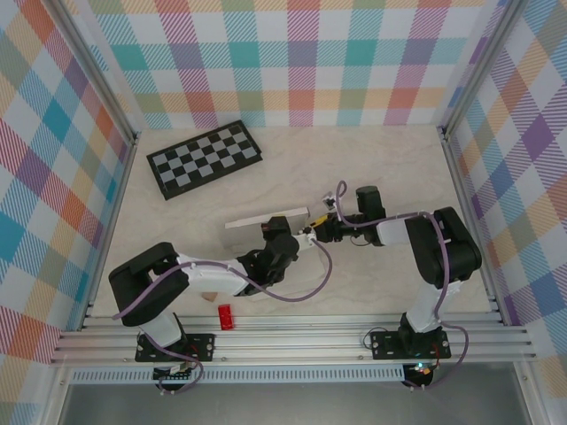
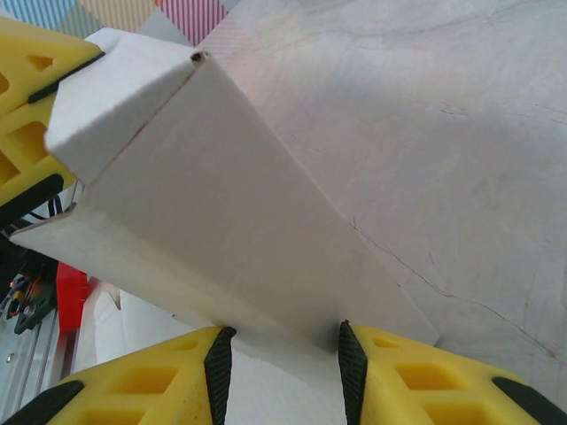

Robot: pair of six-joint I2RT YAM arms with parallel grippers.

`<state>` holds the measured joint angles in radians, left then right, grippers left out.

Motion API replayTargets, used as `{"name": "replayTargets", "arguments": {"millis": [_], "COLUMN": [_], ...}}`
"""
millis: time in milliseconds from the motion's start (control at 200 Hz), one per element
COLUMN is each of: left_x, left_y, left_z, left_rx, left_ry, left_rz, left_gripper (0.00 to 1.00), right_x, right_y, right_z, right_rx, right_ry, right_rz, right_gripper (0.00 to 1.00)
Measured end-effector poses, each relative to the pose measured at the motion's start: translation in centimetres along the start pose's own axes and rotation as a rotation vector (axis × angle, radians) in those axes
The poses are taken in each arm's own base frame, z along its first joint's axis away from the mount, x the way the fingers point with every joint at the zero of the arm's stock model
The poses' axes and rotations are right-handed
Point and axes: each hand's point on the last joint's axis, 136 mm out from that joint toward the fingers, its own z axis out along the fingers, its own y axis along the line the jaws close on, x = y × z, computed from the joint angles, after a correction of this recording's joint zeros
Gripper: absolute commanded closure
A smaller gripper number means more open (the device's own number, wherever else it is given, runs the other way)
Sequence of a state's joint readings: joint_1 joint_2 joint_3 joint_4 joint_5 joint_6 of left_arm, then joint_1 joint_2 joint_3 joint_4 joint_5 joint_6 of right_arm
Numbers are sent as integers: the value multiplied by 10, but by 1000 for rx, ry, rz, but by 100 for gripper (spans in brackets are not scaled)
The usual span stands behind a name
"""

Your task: Fold the paper box

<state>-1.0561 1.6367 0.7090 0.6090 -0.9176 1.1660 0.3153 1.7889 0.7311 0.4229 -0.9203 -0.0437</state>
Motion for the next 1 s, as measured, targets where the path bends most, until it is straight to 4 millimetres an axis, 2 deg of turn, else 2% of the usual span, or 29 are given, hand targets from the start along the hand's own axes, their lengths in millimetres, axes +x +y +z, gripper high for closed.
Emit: {"name": "replayTargets", "arguments": {"millis": [300, 520, 1000], "left_x": [3, 5, 8], "left_y": [-1, -3, -5], "left_z": [-13, -15, -17], "left_rx": [54, 81, 132], "left_ry": [10, 24, 49], "left_rz": [-122, -180, -303], "left_gripper": [100, 100, 100], "right_x": [0, -4, -17], "right_y": [6, 5, 3], "right_z": [11, 15, 29], "right_rx": [-1, 14, 31], "right_ry": [37, 30, -2], "right_rz": [-68, -93, -123], "right_gripper": [56, 51, 50]}}
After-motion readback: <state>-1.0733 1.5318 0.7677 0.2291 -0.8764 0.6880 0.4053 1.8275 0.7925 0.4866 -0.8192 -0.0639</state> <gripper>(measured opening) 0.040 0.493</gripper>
